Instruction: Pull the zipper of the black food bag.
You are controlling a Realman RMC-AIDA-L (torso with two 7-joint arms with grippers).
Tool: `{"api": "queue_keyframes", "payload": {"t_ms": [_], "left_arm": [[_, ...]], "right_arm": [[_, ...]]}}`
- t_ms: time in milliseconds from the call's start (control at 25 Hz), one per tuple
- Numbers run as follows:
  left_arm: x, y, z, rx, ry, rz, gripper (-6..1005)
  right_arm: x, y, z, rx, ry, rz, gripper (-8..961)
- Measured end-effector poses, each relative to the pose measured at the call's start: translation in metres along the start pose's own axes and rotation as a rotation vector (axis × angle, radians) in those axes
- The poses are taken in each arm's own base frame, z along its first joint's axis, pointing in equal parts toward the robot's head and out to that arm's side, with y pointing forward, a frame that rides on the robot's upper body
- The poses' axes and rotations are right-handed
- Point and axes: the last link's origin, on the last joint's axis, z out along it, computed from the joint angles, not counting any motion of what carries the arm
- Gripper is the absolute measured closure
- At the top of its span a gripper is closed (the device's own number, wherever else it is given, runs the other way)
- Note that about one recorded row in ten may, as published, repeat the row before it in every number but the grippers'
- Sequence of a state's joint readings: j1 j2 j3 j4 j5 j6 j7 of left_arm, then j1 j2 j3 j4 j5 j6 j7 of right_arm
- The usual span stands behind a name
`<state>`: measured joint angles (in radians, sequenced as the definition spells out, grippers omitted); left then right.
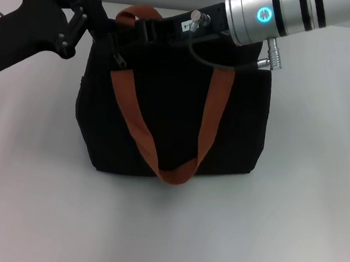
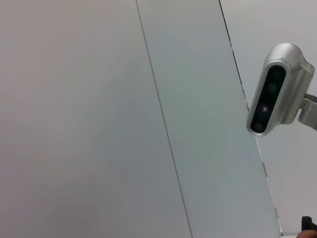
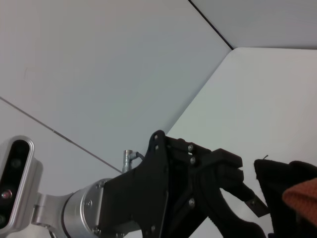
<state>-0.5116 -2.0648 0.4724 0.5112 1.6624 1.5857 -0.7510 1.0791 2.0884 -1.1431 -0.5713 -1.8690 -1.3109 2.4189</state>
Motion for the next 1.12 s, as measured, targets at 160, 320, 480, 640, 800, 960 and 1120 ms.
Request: {"api": "queue_keyframes", "payload": {"t_ms": [160, 320, 480, 640, 800, 960, 1120], "left_arm": [[0.0001, 0.0002, -0.0006, 0.001, 0.001, 0.000, 975], [-0.0004, 0.0009, -0.0014, 0.002, 0.001, -0.004, 975], [-0.0006, 0.0011, -0.0023, 0.003, 0.001, -0.004, 975], [-0.0007, 0.0014, -0.0027, 0.001, 0.001, -0.005, 976], [-0.0005, 0.0021, -0.0029, -0.002, 0.003, -0.006, 976], [-0.0006, 0.0029, -0.0025, -0.005, 0.004, -0.007, 976], [-0.0004, 0.0032, -0.0036, -0.004, 0.008, -0.009, 976]], "right_arm": [[-0.0005, 0.0016, -0.0001, -0.005, 0.004, -0.005, 575], [-0.0002, 0.0011, -0.0007, -0.004, 0.002, -0.003, 598], [0.0009, -0.0009, -0.0020, -0.001, -0.001, 0.002, 620], [0.0011, -0.0016, -0.0025, 0.002, -0.002, 0.003, 642], [0.0019, -0.0031, -0.0030, 0.007, -0.001, 0.006, 666], [0.0022, -0.0035, -0.0024, 0.009, 0.001, 0.007, 692], [0.0025, -0.0040, -0.0025, 0.011, 0.003, 0.006, 734]]}}
